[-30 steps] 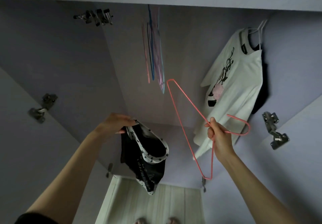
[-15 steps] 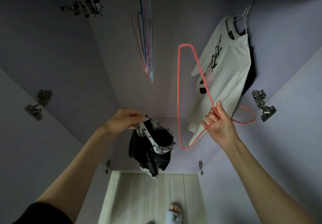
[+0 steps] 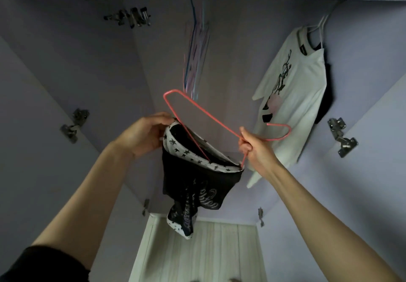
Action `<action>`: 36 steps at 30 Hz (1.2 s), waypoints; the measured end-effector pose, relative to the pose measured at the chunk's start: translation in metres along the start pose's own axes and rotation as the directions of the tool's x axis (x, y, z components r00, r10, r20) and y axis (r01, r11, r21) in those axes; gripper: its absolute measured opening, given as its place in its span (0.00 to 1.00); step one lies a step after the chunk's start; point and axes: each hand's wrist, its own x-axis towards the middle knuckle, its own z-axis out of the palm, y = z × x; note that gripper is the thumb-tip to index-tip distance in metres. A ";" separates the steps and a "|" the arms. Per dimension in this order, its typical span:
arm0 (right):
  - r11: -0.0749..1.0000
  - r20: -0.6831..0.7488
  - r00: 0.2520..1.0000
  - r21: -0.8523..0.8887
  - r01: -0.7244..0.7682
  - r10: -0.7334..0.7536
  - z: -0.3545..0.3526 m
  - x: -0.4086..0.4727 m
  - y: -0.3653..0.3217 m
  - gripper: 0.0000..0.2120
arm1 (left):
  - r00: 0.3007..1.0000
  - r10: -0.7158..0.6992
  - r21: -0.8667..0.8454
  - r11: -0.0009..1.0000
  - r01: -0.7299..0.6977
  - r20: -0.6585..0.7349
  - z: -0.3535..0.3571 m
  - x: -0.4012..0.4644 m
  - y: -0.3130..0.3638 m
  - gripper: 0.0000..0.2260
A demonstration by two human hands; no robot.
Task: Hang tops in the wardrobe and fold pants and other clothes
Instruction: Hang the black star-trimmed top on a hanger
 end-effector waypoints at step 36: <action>0.484 0.137 0.984 -0.857 0.176 -0.115 0.010 0.012 -0.102 0.21 | 0.825 0.558 0.950 0.197 -0.243 0.096 0.035 0.004 -0.017 0.03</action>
